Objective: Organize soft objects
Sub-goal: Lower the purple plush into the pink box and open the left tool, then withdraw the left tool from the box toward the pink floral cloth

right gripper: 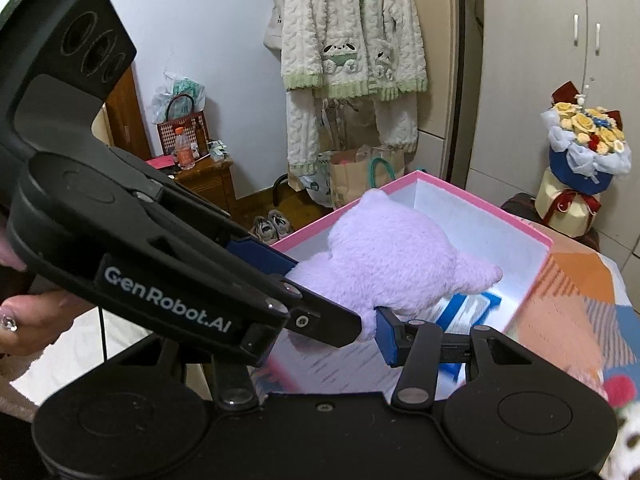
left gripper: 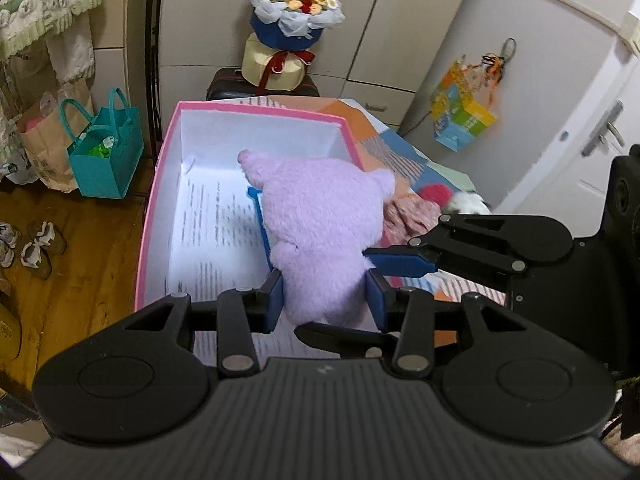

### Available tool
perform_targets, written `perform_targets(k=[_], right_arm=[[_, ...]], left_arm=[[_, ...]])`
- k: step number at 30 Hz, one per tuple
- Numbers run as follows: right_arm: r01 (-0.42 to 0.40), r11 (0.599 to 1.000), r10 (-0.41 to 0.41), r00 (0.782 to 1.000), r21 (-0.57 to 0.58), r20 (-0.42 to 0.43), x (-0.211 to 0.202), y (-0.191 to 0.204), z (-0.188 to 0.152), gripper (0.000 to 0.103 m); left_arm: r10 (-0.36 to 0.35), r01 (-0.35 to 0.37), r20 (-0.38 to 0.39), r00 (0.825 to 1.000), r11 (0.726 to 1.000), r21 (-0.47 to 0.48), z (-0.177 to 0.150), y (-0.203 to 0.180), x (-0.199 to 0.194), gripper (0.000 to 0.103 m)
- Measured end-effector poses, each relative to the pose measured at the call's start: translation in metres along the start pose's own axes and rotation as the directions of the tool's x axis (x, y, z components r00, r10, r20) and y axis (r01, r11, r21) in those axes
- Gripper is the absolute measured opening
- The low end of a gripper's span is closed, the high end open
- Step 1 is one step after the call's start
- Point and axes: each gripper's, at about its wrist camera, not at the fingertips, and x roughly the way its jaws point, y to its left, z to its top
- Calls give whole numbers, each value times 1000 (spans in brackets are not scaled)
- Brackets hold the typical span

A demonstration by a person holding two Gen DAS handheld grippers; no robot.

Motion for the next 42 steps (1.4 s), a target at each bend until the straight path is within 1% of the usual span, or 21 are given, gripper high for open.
perform_targets(k=[10, 14, 16, 20, 23, 25, 26, 28, 29, 31, 32, 36, 42], right_arm=[[-44, 999, 43, 996, -13, -81, 68, -46, 22, 55], [-52, 998, 49, 992, -18, -114, 91, -55, 25, 55], [-44, 998, 39, 991, -38, -125, 99, -57, 25, 55], [-50, 998, 45, 988, -29, -145, 108, -64, 26, 55], [-37, 999, 31, 986, -40, -161, 112, -66, 28, 55], [-5, 999, -1, 985, -38, -174, 113, -64, 27, 57], [13, 999, -21, 983, -41, -180, 112, -62, 25, 62], [52, 997, -60, 983, -48, -176, 108, -58, 22, 69], [65, 997, -73, 981, -51, -177, 107, -57, 20, 70], [87, 995, -95, 978, -51, -185, 104, -56, 16, 70], [97, 994, -105, 978, -55, -182, 101, -53, 14, 70], [115, 992, -121, 979, -46, -163, 85, -49, 10, 70], [144, 988, -150, 981, -54, -122, 61, -35, 10, 70]], left_arm=[[28, -32, -43, 999, 996, -88, 30, 44, 58, 42], [43, -51, -69, 997, 991, -122, 38, 55, 77, 42], [49, -59, -76, 996, 989, -135, 38, 59, 85, 42], [74, -83, -76, 994, 990, -117, 36, 57, 90, 42], [83, -92, -80, 993, 989, -119, 37, 60, 94, 43], [104, -112, -70, 992, 988, -110, 37, 60, 95, 43], [116, -122, -65, 991, 987, -101, 37, 61, 94, 43], [106, -112, -72, 992, 990, -83, 36, 60, 93, 45], [99, -105, -75, 992, 991, -79, 35, 60, 91, 46], [93, -97, -68, 993, 993, -63, 34, 58, 87, 49], [98, -101, -59, 993, 993, -54, 33, 57, 83, 52], [131, -131, 0, 991, 991, -10, 27, 50, 61, 54], [100, -104, 67, 993, 994, 44, 15, 37, 22, 57]])
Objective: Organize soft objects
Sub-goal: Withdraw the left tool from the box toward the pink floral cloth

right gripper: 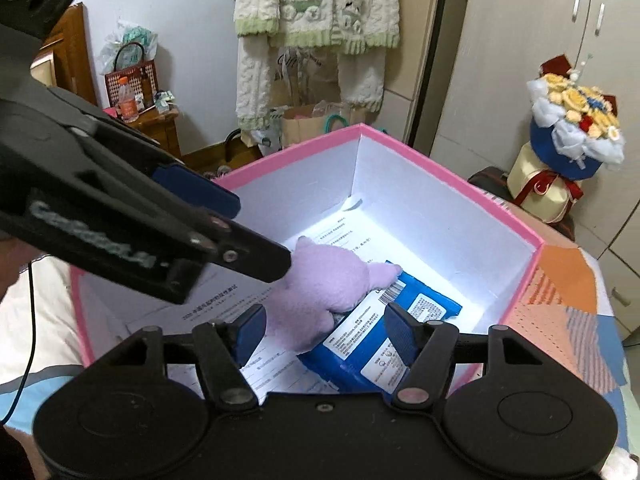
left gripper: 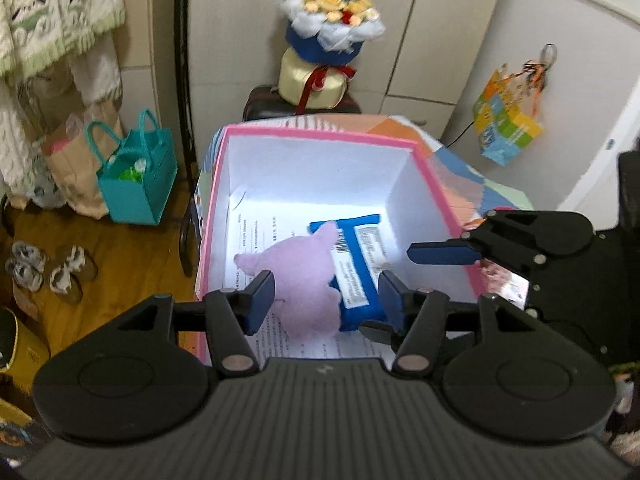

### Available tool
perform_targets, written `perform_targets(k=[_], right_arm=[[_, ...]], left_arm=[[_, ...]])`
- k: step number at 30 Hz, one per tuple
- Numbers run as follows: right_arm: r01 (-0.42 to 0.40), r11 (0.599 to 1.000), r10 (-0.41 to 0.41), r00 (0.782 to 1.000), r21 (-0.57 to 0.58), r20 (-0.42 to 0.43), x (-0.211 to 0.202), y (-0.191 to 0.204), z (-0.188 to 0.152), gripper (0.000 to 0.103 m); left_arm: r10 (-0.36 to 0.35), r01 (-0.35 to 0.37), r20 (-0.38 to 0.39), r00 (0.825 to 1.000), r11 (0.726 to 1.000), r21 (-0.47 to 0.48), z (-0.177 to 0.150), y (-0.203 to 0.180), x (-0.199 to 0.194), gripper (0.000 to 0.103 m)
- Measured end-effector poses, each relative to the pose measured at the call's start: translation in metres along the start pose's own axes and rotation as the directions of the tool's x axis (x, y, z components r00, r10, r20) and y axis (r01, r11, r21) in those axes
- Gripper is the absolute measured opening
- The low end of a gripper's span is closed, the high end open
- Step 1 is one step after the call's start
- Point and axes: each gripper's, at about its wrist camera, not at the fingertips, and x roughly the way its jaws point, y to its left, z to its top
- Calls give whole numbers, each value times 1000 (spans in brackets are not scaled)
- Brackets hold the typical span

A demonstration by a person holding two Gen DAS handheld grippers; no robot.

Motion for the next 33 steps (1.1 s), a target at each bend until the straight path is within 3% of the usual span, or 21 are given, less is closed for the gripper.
perform_targets(k=[13, 23, 33], right_arm=[[66, 998, -68, 994, 22, 88, -78, 16, -28, 71], [160, 966, -193, 969, 201, 157, -159, -15, -113, 72], [238, 923, -288, 948, 301, 136, -189, -49, -179, 72]], left_arm=[[-98, 89, 74, 992, 989, 114, -31, -41, -65, 59], [-171, 152, 65, 983, 961, 232, -53, -93, -77, 59], [-234, 219, 7, 972, 922, 319, -62, -158, -51, 59]])
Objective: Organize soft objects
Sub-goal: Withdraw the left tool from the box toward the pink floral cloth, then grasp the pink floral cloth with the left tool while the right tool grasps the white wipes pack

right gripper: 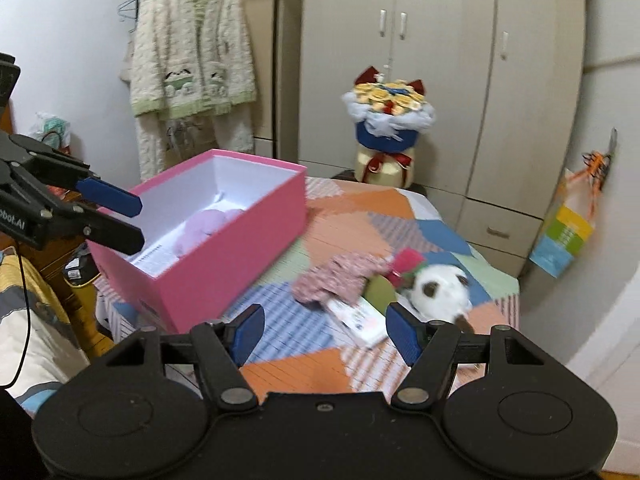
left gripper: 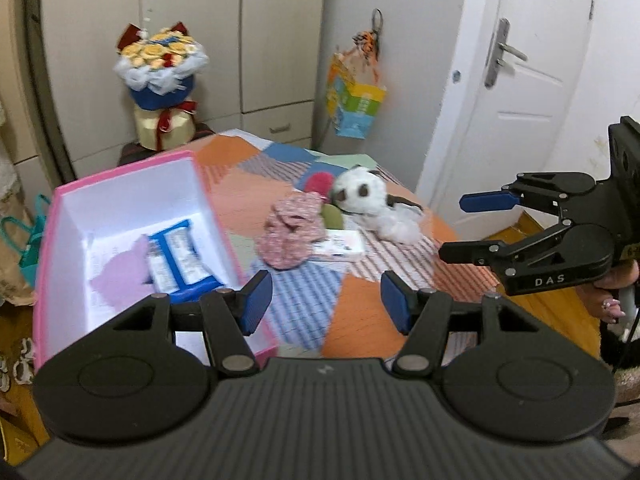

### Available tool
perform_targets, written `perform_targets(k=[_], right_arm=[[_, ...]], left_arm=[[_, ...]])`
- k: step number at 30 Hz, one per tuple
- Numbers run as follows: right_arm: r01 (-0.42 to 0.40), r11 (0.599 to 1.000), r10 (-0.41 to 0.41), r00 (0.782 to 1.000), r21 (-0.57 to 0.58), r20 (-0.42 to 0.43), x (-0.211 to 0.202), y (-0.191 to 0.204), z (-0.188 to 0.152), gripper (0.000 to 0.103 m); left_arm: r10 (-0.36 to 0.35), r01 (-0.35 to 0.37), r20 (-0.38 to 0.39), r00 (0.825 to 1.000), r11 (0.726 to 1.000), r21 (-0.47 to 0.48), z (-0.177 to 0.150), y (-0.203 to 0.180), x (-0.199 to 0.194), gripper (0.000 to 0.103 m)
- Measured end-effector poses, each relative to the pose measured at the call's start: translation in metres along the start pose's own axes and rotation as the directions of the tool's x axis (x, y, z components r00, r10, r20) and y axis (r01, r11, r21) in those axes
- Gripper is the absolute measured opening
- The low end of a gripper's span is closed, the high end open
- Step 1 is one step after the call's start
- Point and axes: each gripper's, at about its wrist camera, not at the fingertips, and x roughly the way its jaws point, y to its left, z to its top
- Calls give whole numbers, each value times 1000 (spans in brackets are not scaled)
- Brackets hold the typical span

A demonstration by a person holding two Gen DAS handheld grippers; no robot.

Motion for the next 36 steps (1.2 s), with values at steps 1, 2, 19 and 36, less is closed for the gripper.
perform_targets(k=[1, 2, 19, 36], right_arm=[[3, 1000, -3, 1000, 2, 0, -1, -4, -5, 72], [7, 1000, -7, 1000, 5, 0, 0, -9, -8, 72], [-142, 990, 142, 990, 7, -11, 93, -33, -40, 72], [-55, 998, 55, 998, -11, -11, 163, -45, -40, 72]], left_arm=[[-8, 8, -9, 1000, 1000, -3, 2, -4, 6, 59], [-15, 15, -18, 1000, 1000, -8, 3, -7, 11, 59], [207, -207, -9, 978, 978, -8, 24, -36, 118, 59], [232, -219, 5, 973, 925, -311, 25, 0, 215, 58]])
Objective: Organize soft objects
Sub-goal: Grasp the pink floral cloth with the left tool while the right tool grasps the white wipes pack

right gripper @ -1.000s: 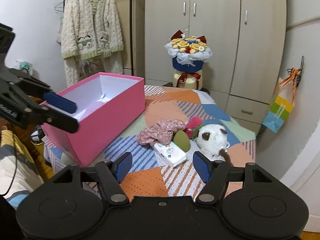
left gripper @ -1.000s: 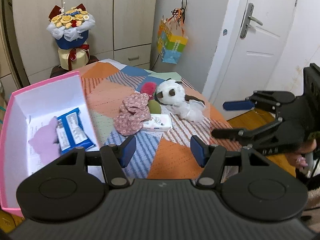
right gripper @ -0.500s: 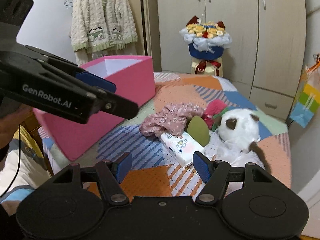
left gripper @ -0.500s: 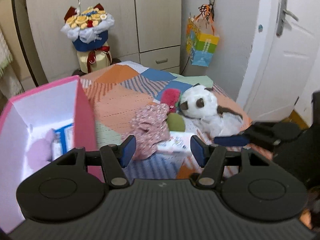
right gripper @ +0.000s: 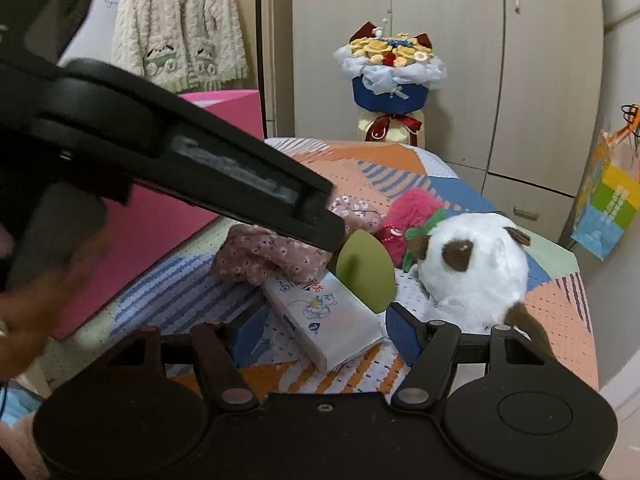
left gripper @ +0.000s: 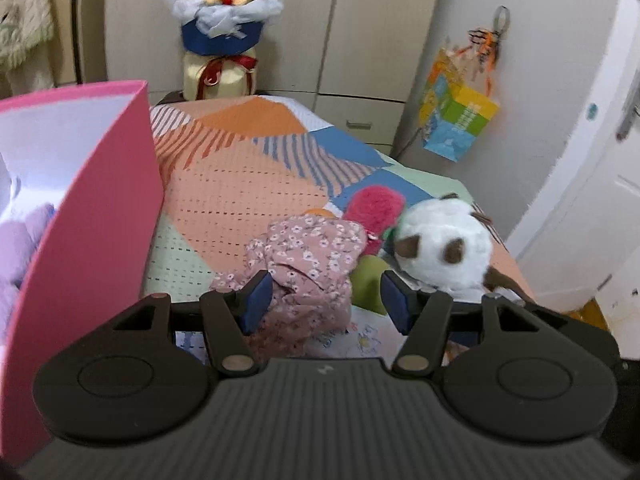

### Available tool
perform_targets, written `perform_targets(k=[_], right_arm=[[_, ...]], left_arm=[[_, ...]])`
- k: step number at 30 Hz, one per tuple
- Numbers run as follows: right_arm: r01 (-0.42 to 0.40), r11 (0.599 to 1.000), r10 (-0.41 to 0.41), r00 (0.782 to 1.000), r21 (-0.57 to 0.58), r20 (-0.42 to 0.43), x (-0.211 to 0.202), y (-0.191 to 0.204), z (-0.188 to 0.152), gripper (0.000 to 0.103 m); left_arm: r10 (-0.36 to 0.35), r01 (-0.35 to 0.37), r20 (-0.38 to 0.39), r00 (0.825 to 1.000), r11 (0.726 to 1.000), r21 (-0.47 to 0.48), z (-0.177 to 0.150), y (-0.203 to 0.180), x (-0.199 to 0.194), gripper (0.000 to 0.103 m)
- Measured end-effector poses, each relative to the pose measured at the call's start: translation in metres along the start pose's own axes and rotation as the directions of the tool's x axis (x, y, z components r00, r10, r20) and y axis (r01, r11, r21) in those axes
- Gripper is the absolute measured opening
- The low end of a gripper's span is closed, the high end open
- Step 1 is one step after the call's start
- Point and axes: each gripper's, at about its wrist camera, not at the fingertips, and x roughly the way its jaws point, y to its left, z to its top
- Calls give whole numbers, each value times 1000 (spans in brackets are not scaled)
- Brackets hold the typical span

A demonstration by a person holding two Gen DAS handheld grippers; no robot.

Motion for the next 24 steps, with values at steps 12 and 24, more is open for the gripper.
perform_targets(k=[12, 24], right_arm=[[12, 1000, -12, 999, -1, -40, 19, 3, 2, 72], [33, 999, -32, 998, 22, -54, 27, 1, 4, 81]], left_arm=[[20, -18, 13, 1000, 994, -107, -6, 16, 20, 59], [84, -96, -63, 994, 973, -210, -4, 31, 35, 71]])
